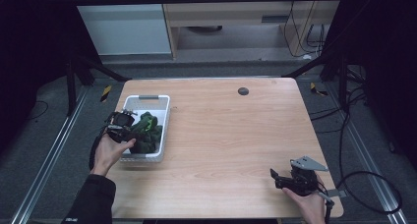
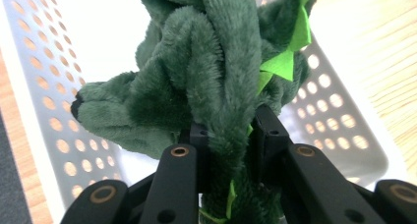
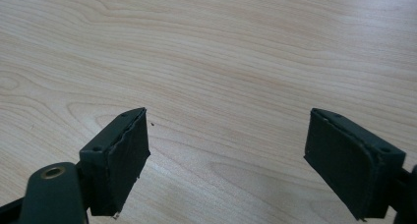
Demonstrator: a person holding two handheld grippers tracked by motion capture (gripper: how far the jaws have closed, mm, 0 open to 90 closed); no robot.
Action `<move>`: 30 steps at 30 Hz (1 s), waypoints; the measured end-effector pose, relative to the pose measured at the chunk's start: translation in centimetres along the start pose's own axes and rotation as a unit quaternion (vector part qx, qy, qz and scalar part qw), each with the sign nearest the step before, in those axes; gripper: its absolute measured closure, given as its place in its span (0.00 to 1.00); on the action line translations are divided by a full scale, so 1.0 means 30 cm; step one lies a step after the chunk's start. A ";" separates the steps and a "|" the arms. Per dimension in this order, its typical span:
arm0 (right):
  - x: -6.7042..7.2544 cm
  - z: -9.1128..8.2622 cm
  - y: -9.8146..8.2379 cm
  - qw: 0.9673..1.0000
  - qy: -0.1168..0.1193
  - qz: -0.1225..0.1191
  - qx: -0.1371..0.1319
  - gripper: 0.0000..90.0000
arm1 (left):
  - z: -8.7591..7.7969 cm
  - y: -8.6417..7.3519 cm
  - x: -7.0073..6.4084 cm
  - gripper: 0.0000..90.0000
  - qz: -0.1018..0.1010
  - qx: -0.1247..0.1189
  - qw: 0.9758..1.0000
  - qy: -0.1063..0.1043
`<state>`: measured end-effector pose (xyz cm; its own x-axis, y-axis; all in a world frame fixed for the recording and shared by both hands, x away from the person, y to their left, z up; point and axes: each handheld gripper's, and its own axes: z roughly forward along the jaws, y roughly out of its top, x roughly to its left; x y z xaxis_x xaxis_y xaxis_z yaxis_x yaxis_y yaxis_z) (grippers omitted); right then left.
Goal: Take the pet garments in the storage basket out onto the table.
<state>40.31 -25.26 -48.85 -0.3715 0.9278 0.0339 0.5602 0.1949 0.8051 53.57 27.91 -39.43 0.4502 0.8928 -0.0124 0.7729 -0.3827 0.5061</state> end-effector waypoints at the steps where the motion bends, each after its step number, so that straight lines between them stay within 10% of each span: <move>1: 0.000 0.000 0.000 1.000 0.000 0.000 0.000 0.18 | -0.011 0.006 -0.001 0.83 0.001 -0.002 1.000 0.000; 30: -0.002 -0.002 0.000 1.000 -0.003 -0.003 -0.003 0.18 | -0.322 0.077 -0.051 0.84 0.047 -0.065 0.997 -0.002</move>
<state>40.30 -25.33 -48.81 -0.3699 0.9287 0.0256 0.5540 0.1984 0.8085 50.33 27.95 -29.93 0.5201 0.8533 0.0382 0.6626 -0.4312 0.6124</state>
